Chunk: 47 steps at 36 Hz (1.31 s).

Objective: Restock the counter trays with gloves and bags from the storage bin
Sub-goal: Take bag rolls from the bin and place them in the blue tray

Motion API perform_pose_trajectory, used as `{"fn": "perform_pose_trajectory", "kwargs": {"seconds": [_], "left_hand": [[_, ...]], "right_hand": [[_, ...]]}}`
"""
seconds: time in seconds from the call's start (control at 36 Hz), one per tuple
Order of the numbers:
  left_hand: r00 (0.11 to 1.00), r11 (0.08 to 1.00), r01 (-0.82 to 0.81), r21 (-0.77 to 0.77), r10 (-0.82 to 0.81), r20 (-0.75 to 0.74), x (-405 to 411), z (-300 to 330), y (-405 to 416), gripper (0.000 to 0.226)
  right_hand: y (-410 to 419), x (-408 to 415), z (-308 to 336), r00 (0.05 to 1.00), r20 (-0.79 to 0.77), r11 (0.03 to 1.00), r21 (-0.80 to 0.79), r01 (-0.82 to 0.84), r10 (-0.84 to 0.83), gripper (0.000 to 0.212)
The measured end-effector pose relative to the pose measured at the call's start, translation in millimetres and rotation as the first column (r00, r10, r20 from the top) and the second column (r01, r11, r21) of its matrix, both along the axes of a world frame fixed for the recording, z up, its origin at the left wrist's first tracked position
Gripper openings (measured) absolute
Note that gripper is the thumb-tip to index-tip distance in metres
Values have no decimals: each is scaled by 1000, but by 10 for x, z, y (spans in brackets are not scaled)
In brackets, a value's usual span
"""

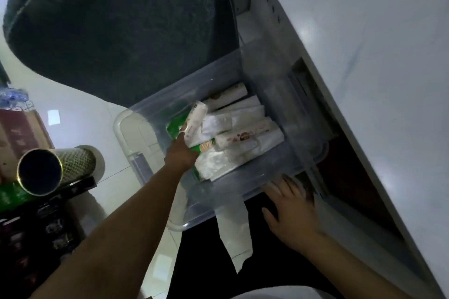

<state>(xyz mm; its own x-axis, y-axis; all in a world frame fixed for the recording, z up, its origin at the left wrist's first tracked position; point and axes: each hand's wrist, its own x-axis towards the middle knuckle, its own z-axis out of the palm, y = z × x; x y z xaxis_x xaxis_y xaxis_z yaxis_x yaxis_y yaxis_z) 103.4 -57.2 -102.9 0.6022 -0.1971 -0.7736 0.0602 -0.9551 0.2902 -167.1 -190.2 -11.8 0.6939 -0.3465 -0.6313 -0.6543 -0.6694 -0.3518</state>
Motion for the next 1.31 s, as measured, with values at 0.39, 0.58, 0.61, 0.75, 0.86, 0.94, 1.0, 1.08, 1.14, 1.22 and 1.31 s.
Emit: {"fn": "perform_pose_trajectory", "kwargs": {"seconds": [0.39, 0.58, 0.61, 0.75, 0.86, 0.94, 1.0, 1.08, 1.14, 1.22, 1.31], "left_hand": [[990, 992, 28, -124, -10, 140, 425, -891, -45, 48], [979, 955, -169, -243, 192, 72, 143, -456, 92, 57], [966, 934, -230, -274, 254, 55, 62, -357, 119, 58], [866, 805, -477, -353, 499, -34, -369, 109, 273, 58], [721, 643, -678, -356, 677, -150, -704, 368, 389, 55], [635, 548, -751, -369, 752, -177, -902, 498, 473, 54], [604, 511, -770, -382, 778, -176, -980, 564, 499, 54], [567, 472, -790, -392, 805, -172, -1000, 620, 504, 51], [549, 454, -801, -390, 817, -178, -981, 626, 484, 49], [529, 431, -815, -387, 826, -195, -917, 580, 435, 52], [543, 437, -808, -395, 812, -212, -842, 571, 380, 53]], "right_hand": [[51, 380, -86, 986, -106, 987, -109, 115, -126, 32], [-195, 927, -53, 960, -279, 998, -69, 13, -31, 34], [-246, 1013, -72, 962, -272, 999, -43, 11, -22, 33], [-447, 1403, -413, 984, -138, 978, 163, 133, -111, 46], [-490, 1544, -965, 971, -234, 998, 49, -35, 45, 45], [-478, 1577, -1328, 918, -337, 971, -39, -237, 210, 53], [-472, 1595, -1522, 909, -334, 953, -79, -291, 250, 51], [-452, 1663, -1726, 912, -298, 937, -122, -328, 281, 48], [-458, 1709, -1811, 908, -304, 928, -146, -343, 287, 43], [-494, 1747, -1919, 902, -313, 917, -170, -361, 296, 42], [-501, 1756, -1960, 898, -307, 908, -176, -379, 316, 45]]}}
